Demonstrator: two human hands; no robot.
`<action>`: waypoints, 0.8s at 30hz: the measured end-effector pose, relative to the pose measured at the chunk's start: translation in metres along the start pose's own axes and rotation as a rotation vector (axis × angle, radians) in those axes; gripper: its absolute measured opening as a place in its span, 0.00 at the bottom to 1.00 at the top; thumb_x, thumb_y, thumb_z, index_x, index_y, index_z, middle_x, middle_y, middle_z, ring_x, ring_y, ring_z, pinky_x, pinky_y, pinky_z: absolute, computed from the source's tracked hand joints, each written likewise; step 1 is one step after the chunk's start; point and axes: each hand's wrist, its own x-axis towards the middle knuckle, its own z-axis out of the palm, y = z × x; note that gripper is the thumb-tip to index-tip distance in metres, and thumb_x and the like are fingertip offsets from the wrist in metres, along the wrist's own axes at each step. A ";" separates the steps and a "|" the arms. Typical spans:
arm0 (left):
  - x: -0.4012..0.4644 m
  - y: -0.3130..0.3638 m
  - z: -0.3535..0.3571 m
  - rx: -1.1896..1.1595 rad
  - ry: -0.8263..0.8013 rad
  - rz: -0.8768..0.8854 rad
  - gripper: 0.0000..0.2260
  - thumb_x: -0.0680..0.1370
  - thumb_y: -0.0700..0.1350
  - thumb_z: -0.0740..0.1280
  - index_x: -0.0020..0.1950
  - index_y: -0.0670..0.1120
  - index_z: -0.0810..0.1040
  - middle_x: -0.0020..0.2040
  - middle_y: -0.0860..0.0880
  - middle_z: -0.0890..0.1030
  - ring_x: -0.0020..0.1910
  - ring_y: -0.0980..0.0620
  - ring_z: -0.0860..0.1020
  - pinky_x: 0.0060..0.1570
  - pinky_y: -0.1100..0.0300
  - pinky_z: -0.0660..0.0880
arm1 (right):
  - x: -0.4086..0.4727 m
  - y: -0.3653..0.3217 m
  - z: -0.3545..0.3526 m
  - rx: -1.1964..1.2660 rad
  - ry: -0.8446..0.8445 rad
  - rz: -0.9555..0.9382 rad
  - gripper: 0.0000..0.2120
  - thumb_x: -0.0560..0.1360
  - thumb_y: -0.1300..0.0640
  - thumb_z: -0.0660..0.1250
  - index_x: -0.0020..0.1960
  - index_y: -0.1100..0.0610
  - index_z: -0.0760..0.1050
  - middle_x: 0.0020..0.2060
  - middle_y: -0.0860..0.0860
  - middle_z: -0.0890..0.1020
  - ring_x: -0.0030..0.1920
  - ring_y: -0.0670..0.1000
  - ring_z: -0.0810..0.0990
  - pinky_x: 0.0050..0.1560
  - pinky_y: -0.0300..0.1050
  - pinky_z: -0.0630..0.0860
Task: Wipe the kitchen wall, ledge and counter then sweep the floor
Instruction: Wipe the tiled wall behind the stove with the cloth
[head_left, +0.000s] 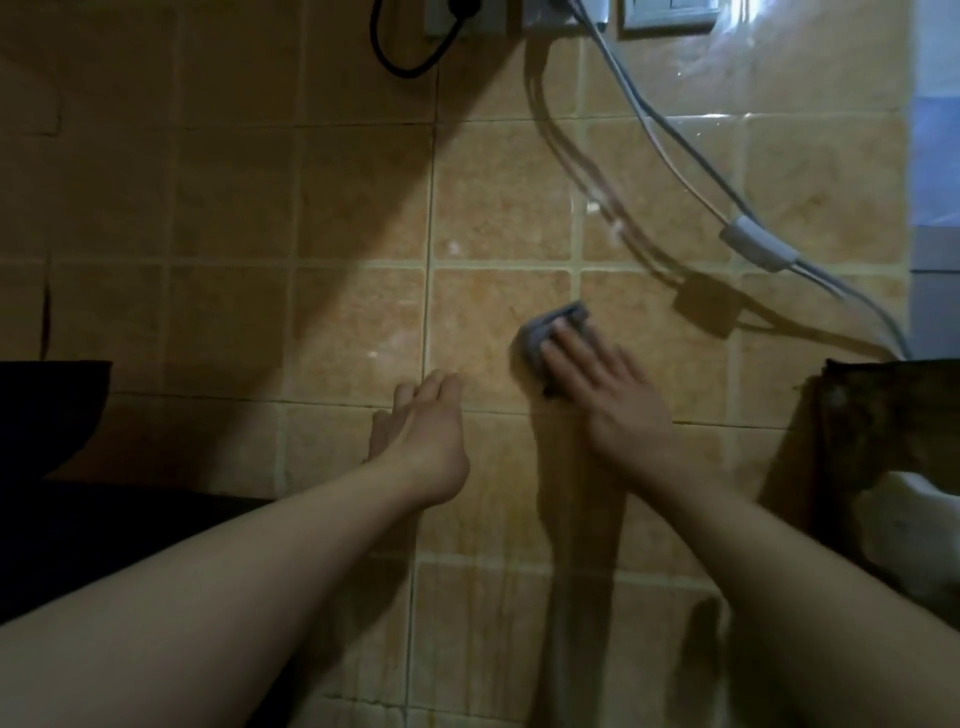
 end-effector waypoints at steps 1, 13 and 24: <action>0.001 0.003 0.000 -0.002 0.006 0.014 0.33 0.74 0.35 0.58 0.76 0.50 0.50 0.77 0.53 0.51 0.73 0.46 0.53 0.69 0.50 0.60 | 0.006 0.014 -0.009 0.009 -0.003 0.102 0.32 0.72 0.54 0.39 0.77 0.49 0.48 0.73 0.46 0.42 0.76 0.54 0.47 0.72 0.48 0.44; -0.001 0.043 0.028 0.017 0.008 0.154 0.34 0.74 0.36 0.60 0.76 0.52 0.48 0.77 0.55 0.46 0.75 0.48 0.47 0.71 0.48 0.58 | -0.061 0.028 0.005 0.063 0.099 0.190 0.25 0.74 0.55 0.51 0.69 0.56 0.69 0.73 0.54 0.64 0.74 0.56 0.58 0.69 0.52 0.59; -0.012 0.073 0.049 0.059 -0.010 0.252 0.35 0.75 0.40 0.62 0.76 0.52 0.47 0.77 0.54 0.46 0.75 0.46 0.47 0.71 0.47 0.56 | -0.124 0.022 0.057 0.172 0.244 0.547 0.38 0.66 0.68 0.73 0.70 0.57 0.60 0.77 0.48 0.44 0.76 0.53 0.42 0.74 0.49 0.52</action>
